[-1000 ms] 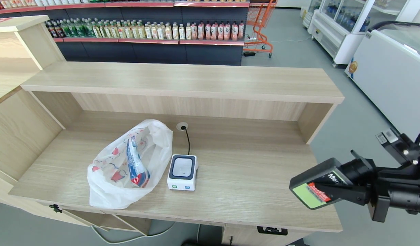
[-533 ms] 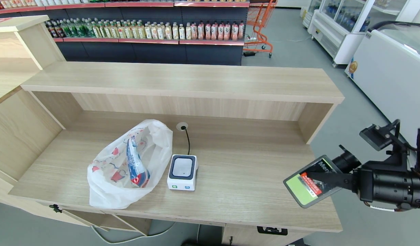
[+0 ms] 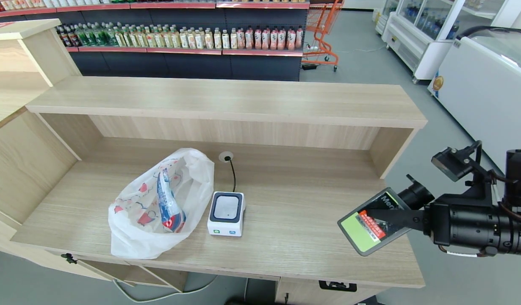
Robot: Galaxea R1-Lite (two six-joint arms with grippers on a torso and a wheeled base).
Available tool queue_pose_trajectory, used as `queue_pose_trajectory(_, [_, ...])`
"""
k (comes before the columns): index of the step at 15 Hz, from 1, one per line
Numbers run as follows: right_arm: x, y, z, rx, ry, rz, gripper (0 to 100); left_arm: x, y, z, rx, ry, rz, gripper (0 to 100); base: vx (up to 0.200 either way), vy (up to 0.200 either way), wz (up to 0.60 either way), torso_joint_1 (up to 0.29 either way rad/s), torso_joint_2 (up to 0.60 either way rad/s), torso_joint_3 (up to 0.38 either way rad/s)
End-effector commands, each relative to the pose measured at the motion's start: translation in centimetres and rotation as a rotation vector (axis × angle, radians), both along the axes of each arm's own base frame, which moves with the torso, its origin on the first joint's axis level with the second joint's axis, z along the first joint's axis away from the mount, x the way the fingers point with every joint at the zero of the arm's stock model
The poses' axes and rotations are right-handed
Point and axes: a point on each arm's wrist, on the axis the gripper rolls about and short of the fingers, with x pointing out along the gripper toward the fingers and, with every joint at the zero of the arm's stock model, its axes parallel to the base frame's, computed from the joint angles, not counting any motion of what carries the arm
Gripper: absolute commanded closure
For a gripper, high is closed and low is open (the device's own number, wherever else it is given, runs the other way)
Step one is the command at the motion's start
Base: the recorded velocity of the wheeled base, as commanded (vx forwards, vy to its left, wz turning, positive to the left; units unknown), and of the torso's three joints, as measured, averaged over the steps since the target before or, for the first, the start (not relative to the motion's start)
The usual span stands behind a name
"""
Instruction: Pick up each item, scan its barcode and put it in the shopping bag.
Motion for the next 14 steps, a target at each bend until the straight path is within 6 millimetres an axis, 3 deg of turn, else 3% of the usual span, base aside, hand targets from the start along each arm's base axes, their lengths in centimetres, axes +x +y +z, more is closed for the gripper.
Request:
queue_pose_trajectory(1, [-0.2,-0.2,0.1,0.002,-0.004,-0.004,100,0.0,0.0,0.0,0.0,-0.001,0.0,0,0.0,0.2,0.0,-0.002,0.01,0.002])
queue_pose_trajectory(7, [0.8,-0.5,-0.8,-0.038,0.016,-0.103,100,0.0,0.0,0.0,0.001,-0.001,0.0,0,0.0,0.2,0.0,0.003,0.0,0.006])
queue_pose_trajectory(13, [5.1,0.7,-2.0,-0.123,0.004,-0.128,100,0.0,0.0,0.0,0.003,-0.001,0.002,0,0.0,0.2,0.0,0.002,0.0,0.005])
queue_pose_trajectory(14, [6.0,1.1,-2.3,-0.136,0.008,-0.14,100,0.0,0.0,0.0,0.0,-0.001,0.0,0,0.0,0.0,0.0,0.0,0.0,0.0])
